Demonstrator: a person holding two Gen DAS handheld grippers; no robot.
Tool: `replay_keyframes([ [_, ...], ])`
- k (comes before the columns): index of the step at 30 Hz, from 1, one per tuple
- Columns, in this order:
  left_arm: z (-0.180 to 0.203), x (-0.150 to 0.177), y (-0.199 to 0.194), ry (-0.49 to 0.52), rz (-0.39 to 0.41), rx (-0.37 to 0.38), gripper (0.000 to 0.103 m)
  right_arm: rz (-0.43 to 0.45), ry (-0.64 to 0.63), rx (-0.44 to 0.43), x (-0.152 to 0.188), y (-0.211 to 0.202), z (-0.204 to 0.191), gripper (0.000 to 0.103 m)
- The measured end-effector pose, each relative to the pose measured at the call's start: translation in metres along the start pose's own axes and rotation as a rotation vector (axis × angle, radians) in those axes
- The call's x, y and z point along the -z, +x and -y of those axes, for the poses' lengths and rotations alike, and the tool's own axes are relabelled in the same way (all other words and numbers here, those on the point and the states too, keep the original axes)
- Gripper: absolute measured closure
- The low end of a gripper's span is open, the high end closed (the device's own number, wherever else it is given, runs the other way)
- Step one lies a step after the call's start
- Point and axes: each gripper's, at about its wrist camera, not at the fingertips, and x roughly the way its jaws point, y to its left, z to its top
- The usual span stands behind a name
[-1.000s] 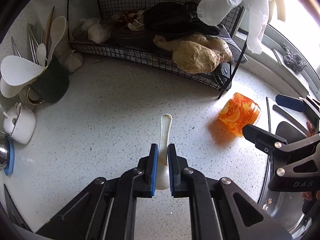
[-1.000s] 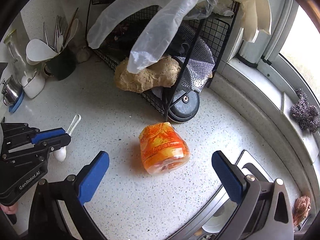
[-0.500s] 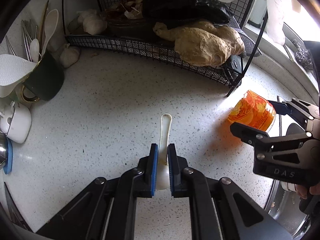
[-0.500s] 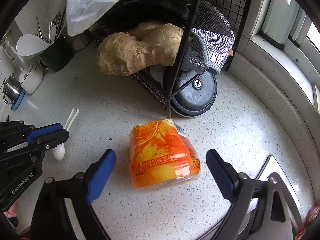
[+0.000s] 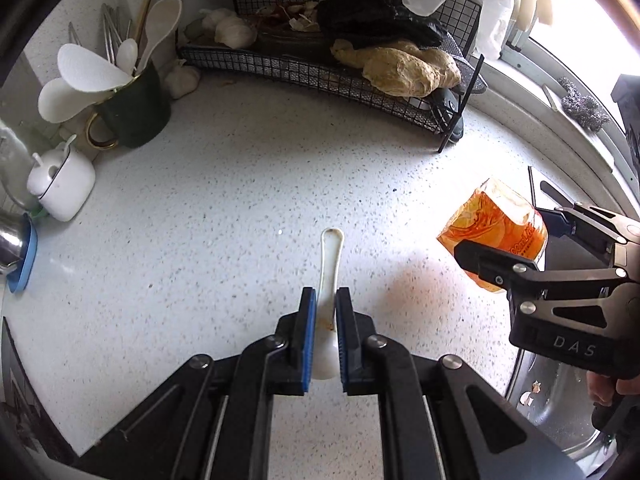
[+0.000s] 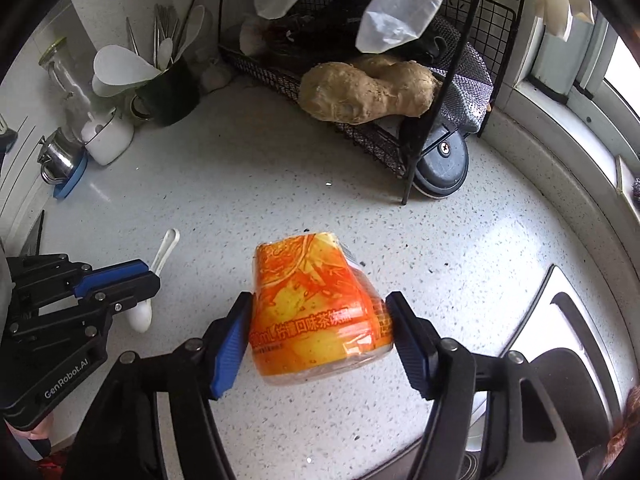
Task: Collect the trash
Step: 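Carry the spoon and orange jar down to the red bucket with both grippers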
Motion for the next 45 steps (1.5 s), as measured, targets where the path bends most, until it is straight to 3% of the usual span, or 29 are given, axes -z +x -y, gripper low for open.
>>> replay_keyframes([
  [20,-0.024,0.144,-0.095,-0.058,0.048,-0.023,0.094,0.028,-0.066,-0.065,0.087,-0.06,-0.08,0.039],
  [31,-0.029,0.249,-0.147,-0.068,0.072,-0.027,0.094,0.072,-0.07,-0.098,0.159,-0.093,-0.139,0.039],
  [37,-0.031,0.31,-0.162,-0.098,0.07,-0.037,0.094,0.064,-0.08,-0.114,0.212,-0.103,-0.174,0.039],
  [45,-0.031,0.386,-0.142,-0.13,0.023,-0.065,0.094,0.008,-0.096,-0.114,0.265,-0.082,-0.203,0.039],
])
